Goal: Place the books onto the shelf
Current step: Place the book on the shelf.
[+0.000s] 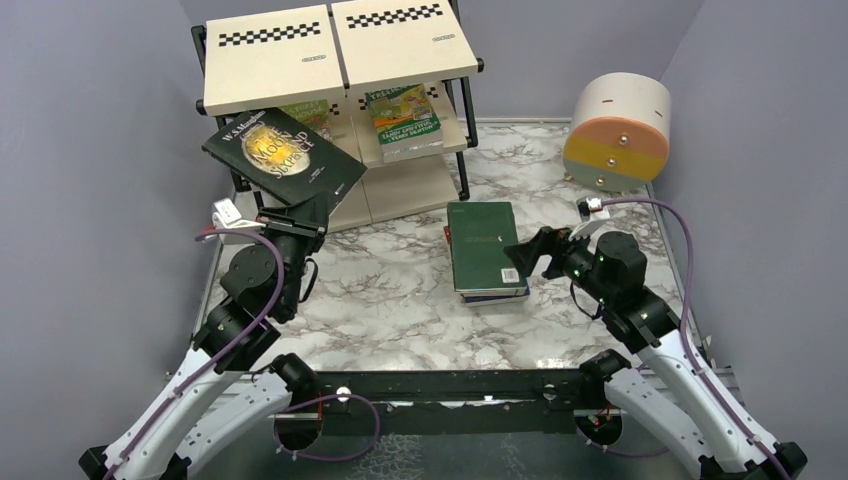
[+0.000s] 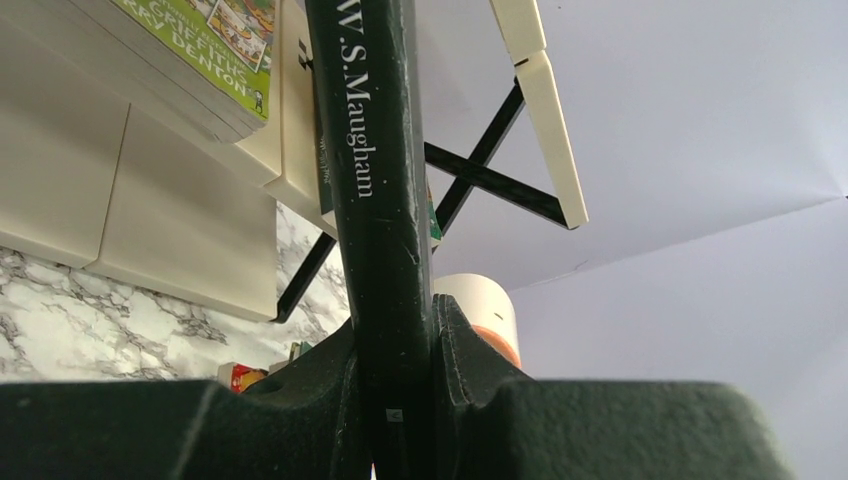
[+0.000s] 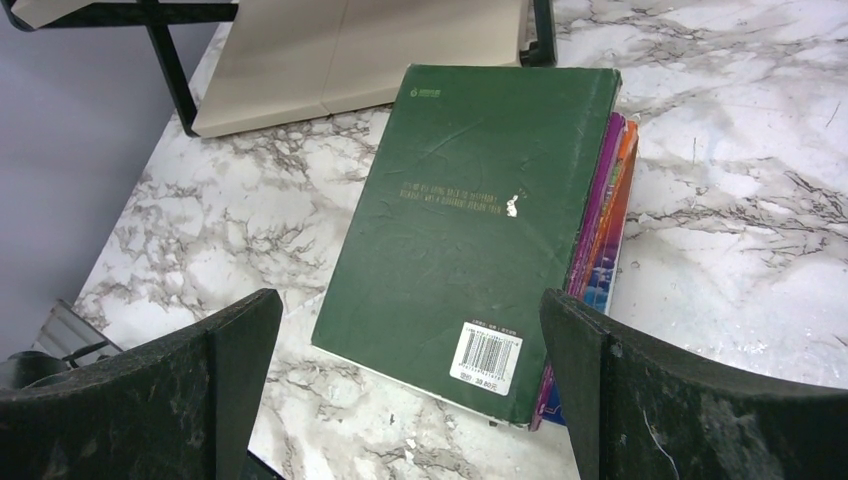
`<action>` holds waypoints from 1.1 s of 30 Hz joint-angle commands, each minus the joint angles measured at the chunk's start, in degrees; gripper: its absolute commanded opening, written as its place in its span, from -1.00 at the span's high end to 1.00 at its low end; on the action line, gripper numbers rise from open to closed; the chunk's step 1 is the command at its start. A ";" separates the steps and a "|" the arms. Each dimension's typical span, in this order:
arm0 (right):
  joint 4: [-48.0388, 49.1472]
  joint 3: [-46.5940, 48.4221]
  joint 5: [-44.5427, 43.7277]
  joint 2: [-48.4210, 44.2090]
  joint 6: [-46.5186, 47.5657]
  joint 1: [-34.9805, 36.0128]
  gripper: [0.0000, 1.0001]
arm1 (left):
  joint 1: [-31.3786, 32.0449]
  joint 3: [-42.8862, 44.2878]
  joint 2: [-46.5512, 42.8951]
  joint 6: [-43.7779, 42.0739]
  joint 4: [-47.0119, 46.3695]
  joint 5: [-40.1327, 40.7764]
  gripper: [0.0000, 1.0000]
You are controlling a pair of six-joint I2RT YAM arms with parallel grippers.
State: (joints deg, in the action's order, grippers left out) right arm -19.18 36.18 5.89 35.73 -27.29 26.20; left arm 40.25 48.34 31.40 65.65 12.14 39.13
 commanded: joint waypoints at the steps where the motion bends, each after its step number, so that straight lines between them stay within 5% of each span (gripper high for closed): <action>1: 2.21 -1.10 1.32 -0.52 0.64 0.33 -0.99 | 0.27 1.99 0.40 3.76 -7.45 1.37 1.00; 19: 1.53 -2.96 1.98 -3.06 1.50 0.27 -0.99 | -2.36 -0.35 13.33 6.96 -22.01 -4.27 1.00; 33: 1.98 -3.93 1.40 -3.02 2.16 0.33 -0.99 | -21.43 5.11 24.30 11.22 -28.60 -27.69 1.00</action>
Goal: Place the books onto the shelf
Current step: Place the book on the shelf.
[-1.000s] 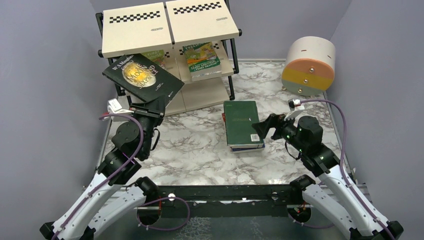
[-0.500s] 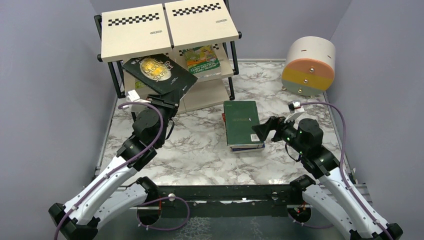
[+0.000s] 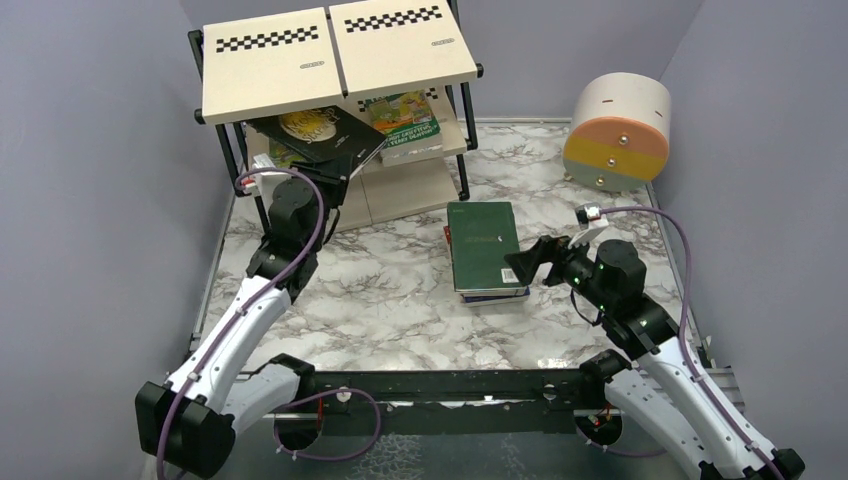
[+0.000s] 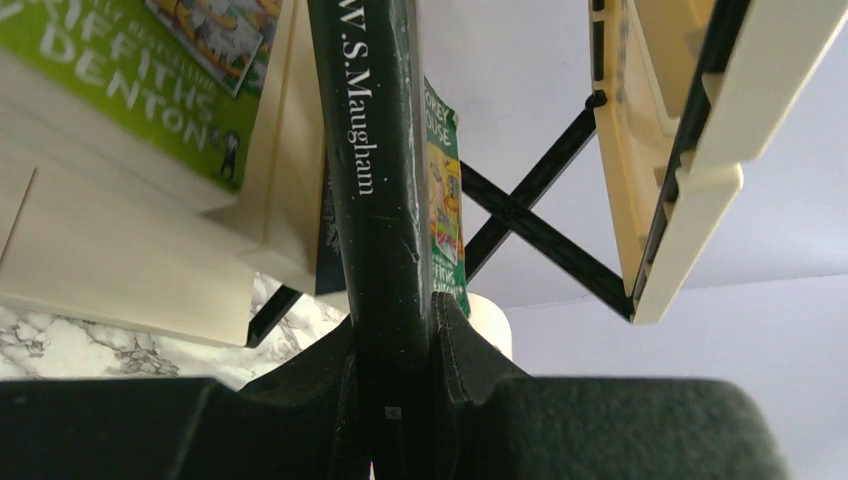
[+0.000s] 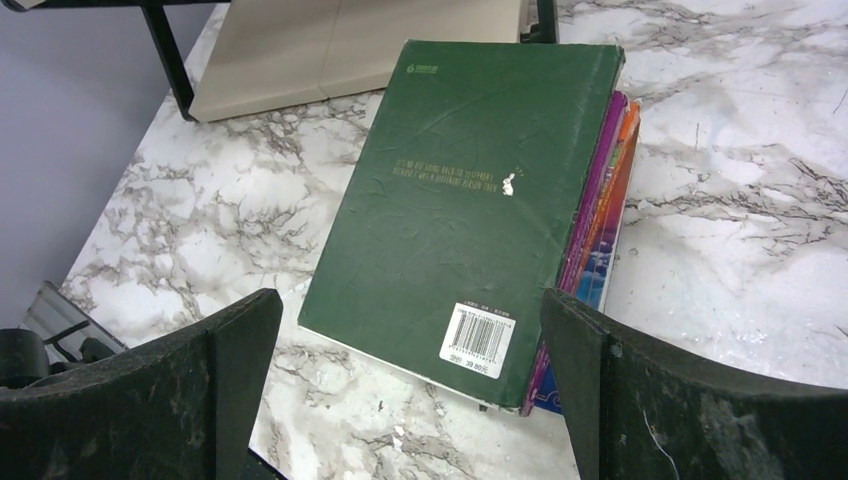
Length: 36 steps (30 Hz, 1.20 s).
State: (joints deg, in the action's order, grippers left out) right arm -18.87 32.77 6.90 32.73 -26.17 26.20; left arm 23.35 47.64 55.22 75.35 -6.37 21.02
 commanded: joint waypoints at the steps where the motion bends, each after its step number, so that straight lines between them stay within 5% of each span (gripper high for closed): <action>1: 1.91 -0.54 0.40 0.25 1.04 0.27 -0.99 | -6.19 6.48 1.22 1.66 -10.30 -11.87 1.00; 18: 8.12 1.27 3.29 9.57 0.49 0.27 -0.98 | -28.99 16.21 16.40 6.62 -18.75 -56.64 1.00; 36: 8.93 5.72 5.11 16.31 1.48 0.27 -0.96 | -42.33 11.72 17.12 9.84 -26.07 -76.04 1.00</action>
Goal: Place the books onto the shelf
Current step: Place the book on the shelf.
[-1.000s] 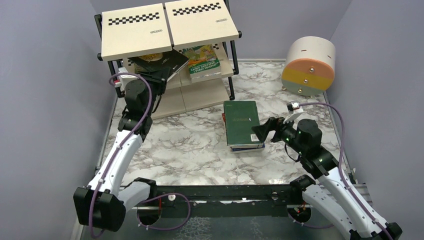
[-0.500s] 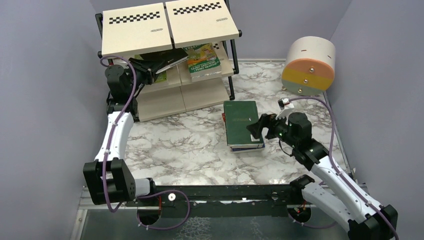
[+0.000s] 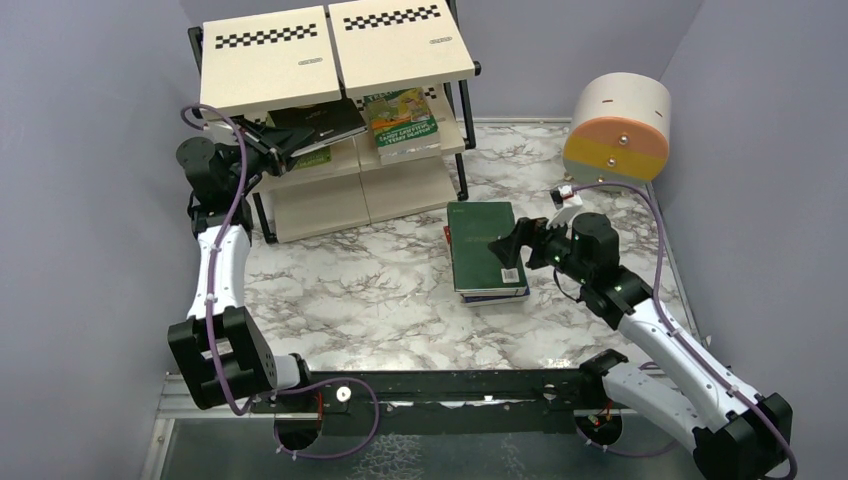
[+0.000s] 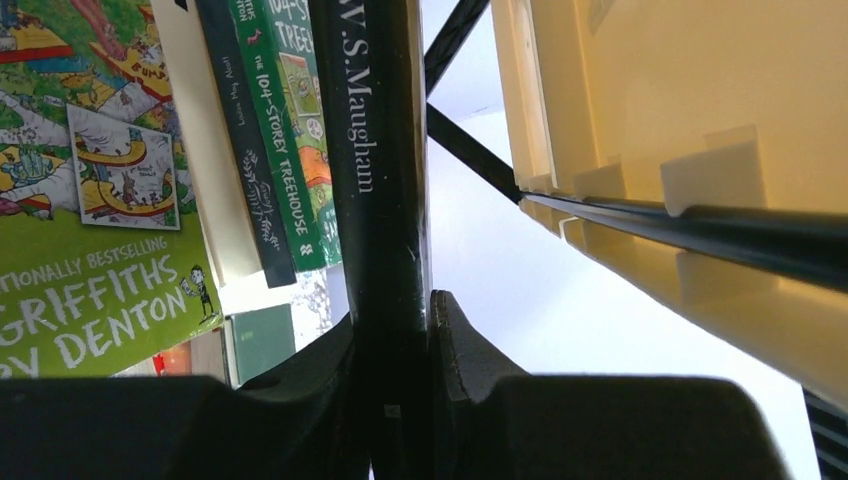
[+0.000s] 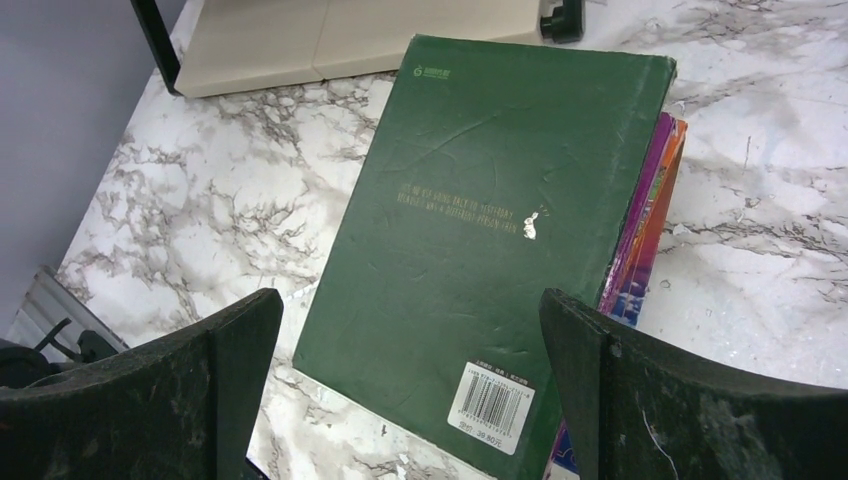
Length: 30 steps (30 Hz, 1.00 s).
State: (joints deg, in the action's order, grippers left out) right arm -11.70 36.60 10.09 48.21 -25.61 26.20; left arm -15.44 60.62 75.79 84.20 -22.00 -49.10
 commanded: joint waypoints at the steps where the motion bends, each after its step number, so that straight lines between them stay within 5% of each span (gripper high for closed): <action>1: 1.84 1.90 2.09 0.96 0.95 0.29 -0.96 | -4.39 -1.88 -3.59 1.38 -11.05 -6.87 1.00; 16: 2.79 1.57 3.14 1.42 1.41 0.31 -0.96 | -7.84 -6.01 -3.94 1.55 -14.47 -13.57 1.00; 30: 3.79 0.56 3.97 1.47 1.26 0.24 -0.96 | -7.67 -14.69 -12.21 5.55 -14.47 -9.95 1.00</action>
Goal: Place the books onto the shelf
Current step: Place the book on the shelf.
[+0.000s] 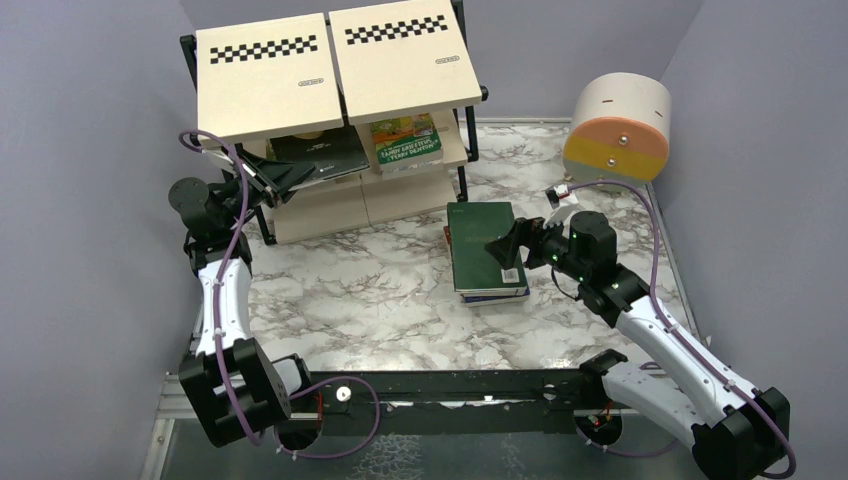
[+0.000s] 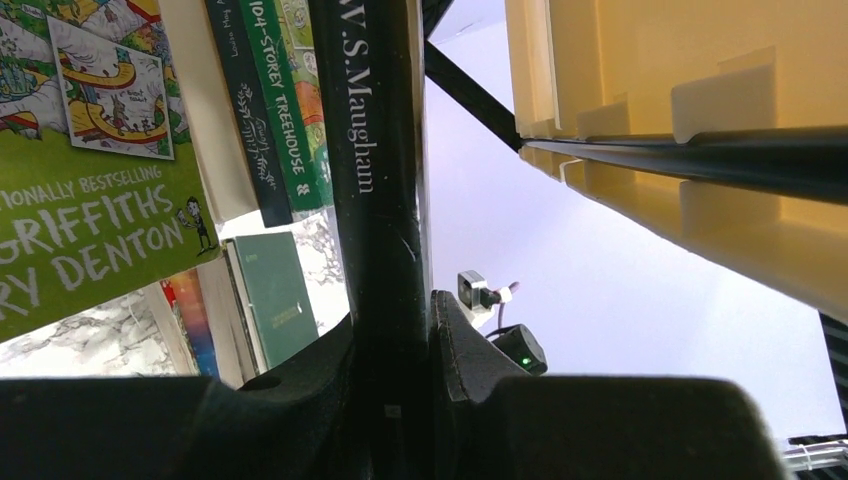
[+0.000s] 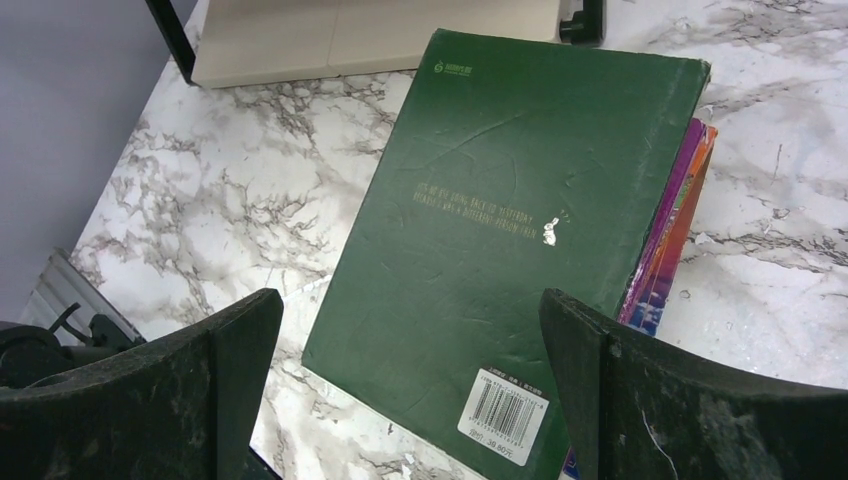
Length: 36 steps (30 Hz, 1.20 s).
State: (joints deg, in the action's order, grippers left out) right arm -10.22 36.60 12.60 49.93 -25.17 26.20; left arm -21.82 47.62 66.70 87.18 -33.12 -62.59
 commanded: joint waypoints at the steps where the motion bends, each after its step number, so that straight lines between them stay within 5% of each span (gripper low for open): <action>1: 2.38 0.49 1.53 -0.25 0.82 0.28 -0.96 | -1.29 -2.03 -3.27 2.78 -3.35 3.48 1.00; 16: 2.21 0.28 0.05 -1.12 1.13 0.27 -0.96 | 0.30 5.47 4.32 1.15 -3.35 4.43 1.00; 26: 1.73 -0.49 -2.21 -2.33 0.84 0.29 -0.96 | 11.00 11.65 13.04 -0.25 -4.01 10.73 1.00; 36: 0.12 -1.08 -3.59 -3.88 1.33 0.30 -0.96 | 12.48 8.80 10.43 1.02 -4.32 15.45 1.00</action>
State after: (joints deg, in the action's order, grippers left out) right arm -9.85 36.47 10.70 46.94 -24.93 26.20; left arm -9.15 55.92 81.17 88.05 -30.83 -51.13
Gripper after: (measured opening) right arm 0.981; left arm 0.125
